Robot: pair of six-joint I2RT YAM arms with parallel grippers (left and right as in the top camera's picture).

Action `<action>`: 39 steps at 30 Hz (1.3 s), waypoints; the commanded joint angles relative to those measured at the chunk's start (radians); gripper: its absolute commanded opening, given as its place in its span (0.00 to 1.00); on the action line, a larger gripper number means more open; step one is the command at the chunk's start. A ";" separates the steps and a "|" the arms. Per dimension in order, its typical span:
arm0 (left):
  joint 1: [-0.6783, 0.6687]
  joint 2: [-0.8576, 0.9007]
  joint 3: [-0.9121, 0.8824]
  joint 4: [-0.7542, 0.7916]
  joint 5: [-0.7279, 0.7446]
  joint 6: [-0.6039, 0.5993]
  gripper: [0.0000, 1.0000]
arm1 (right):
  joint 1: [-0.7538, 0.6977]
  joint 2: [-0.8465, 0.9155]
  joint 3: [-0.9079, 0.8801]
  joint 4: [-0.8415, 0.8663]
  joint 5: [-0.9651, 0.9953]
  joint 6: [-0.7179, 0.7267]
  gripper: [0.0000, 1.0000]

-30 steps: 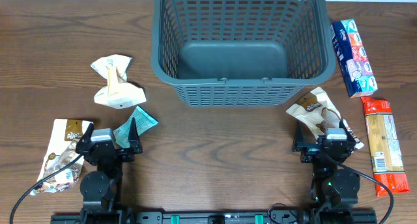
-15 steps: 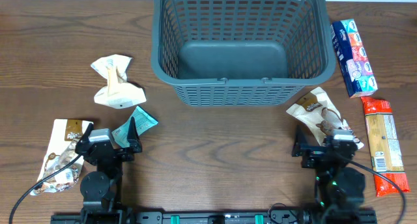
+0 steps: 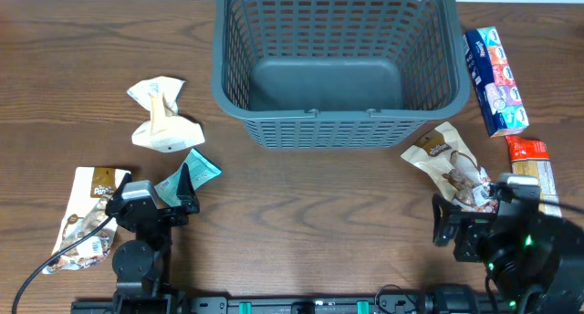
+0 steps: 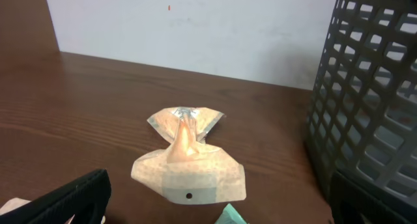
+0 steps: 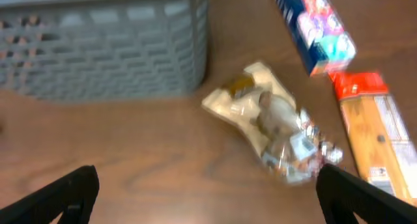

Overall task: Pack container
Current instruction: 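Move the right gripper over the brown-and-white Pantree pouch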

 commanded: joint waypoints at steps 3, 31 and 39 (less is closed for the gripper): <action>-0.004 -0.006 -0.027 -0.025 -0.023 -0.018 0.99 | -0.008 0.101 0.166 -0.131 0.014 -0.068 0.99; -0.004 -0.006 -0.027 -0.024 -0.021 -0.025 0.99 | -0.268 0.740 0.311 -0.015 0.027 -0.429 0.99; -0.004 -0.006 -0.027 -0.024 -0.024 -0.024 0.99 | -0.431 0.754 0.310 0.034 -0.068 -0.449 0.99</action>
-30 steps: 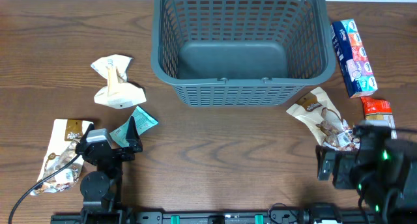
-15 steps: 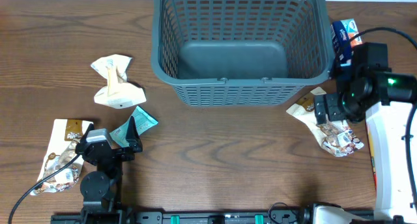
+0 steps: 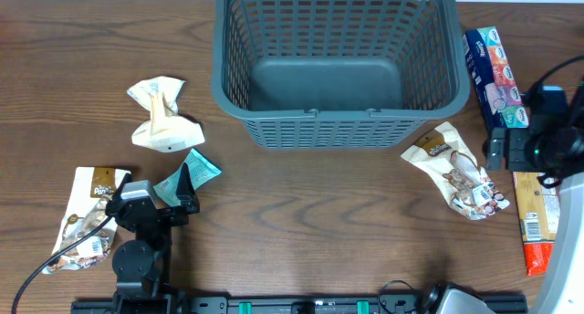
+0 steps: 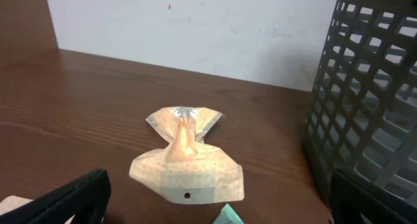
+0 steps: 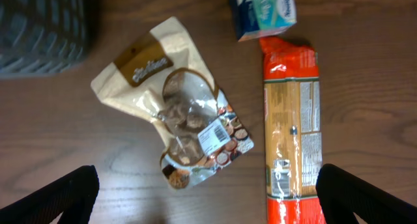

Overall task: Pack container
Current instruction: 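Move the right gripper over the brown-and-white Pantree pouch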

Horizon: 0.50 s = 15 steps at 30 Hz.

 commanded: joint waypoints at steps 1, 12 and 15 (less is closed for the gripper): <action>-0.004 -0.006 -0.027 -0.024 -0.024 -0.010 0.99 | -0.025 0.023 0.016 0.003 -0.067 -0.029 0.99; -0.004 -0.006 -0.027 -0.024 -0.032 -0.009 0.99 | -0.021 0.169 0.002 0.030 -0.134 -0.143 0.99; -0.004 -0.006 -0.027 -0.024 -0.032 -0.009 0.99 | -0.021 0.206 0.001 0.056 -0.134 -0.175 0.99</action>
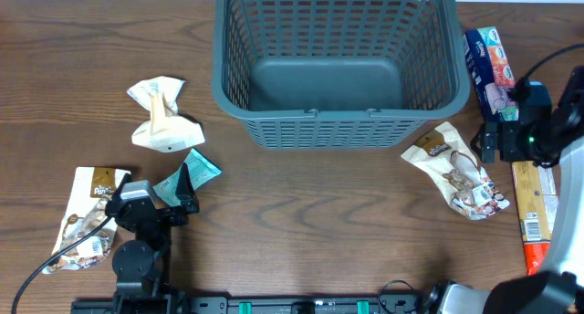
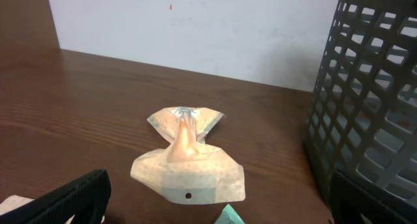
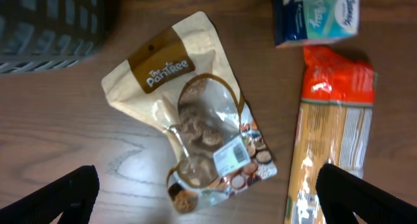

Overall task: Pack container
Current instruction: 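Move the right gripper over the brown-and-white Pantree pouch, then lower the right gripper and grasp the Pantree pouch, lift it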

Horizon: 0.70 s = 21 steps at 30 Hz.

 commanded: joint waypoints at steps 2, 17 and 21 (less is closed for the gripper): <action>-0.004 -0.006 -0.027 -0.024 -0.027 -0.009 0.99 | -0.002 0.051 0.001 0.016 -0.031 -0.100 0.99; -0.004 -0.006 -0.027 -0.020 -0.075 -0.009 0.99 | 0.000 0.151 -0.053 0.095 -0.021 -0.218 0.99; -0.004 -0.006 -0.027 -0.020 -0.090 -0.009 0.99 | 0.006 0.151 -0.148 0.178 0.003 -0.180 0.99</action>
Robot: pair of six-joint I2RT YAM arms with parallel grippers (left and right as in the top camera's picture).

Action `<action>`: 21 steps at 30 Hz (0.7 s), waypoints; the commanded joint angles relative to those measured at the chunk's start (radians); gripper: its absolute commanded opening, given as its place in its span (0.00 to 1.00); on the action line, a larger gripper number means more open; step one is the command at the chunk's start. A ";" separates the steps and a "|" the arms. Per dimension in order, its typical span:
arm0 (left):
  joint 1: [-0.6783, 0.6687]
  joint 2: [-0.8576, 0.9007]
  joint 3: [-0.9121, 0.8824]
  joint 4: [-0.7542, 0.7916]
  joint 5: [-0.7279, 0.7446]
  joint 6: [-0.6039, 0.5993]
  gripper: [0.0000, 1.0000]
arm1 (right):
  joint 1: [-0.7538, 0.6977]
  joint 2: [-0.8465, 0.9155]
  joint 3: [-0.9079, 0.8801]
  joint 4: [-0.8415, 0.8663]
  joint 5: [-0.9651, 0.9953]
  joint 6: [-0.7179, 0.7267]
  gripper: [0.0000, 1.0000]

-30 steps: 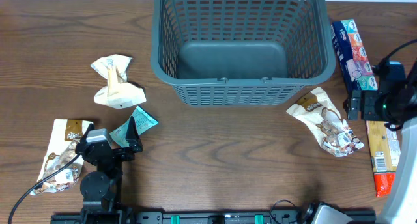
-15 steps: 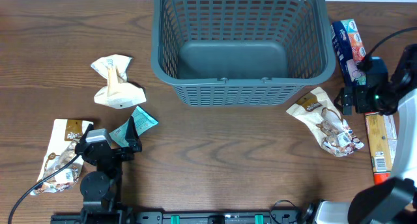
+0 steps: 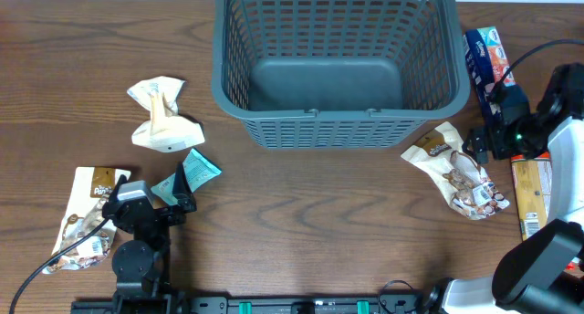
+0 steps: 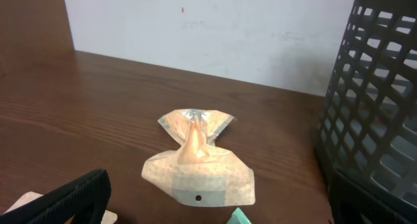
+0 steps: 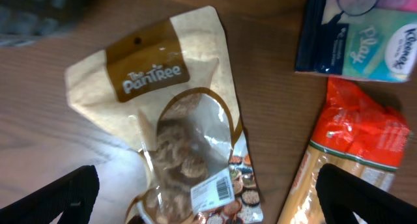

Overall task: Pack container
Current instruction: 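Lower the right gripper and grasp the Pantree pouch, lift it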

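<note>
The grey basket (image 3: pixel 333 130) stands at the far middle of the table, with nothing in it. A tan PanTree snack pouch (image 3: pixel 454 171) lies flat by its right front corner, and it fills the right wrist view (image 5: pixel 176 126). My right gripper (image 3: pixel 484 141) hangs open above the pouch's right edge, its fingers wide apart around it (image 5: pixel 208 195). My left gripper (image 3: pixel 151 204) rests open at the near left (image 4: pixel 218 201). A crumpled cream packet (image 4: pixel 197 162) lies on the table ahead of it.
A tissue pack (image 5: pixel 358 35) and an orange pasta pack (image 5: pixel 345 146) lie right of the pouch. On the left lie a teal packet (image 3: pixel 187 174) and a second PanTree pouch (image 3: pixel 87 218). The basket wall (image 4: pixel 378 113) rises right of the left gripper.
My right gripper has come closer to the tan pouch, which looks larger in its view. The left wrist view has shifted slightly, with the cream packet a little further right.
My right gripper was open low at the table's near right, in front of the tan pouch. Then it was over the pasta and tissue packs at the right edge. It then stood over the pouch, and now closer to it. The left arm barely moved.
</note>
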 commanded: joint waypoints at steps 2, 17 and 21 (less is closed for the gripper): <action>-0.004 -0.006 -0.027 -0.020 -0.058 -0.009 0.99 | 0.006 0.010 -0.121 0.076 0.013 0.031 0.99; -0.004 -0.006 -0.027 -0.019 -0.060 -0.009 0.99 | 0.018 0.010 -0.403 0.385 -0.056 0.067 0.99; -0.004 -0.006 -0.027 -0.019 -0.060 -0.009 0.99 | 0.018 0.011 -0.425 0.415 -0.057 0.065 0.99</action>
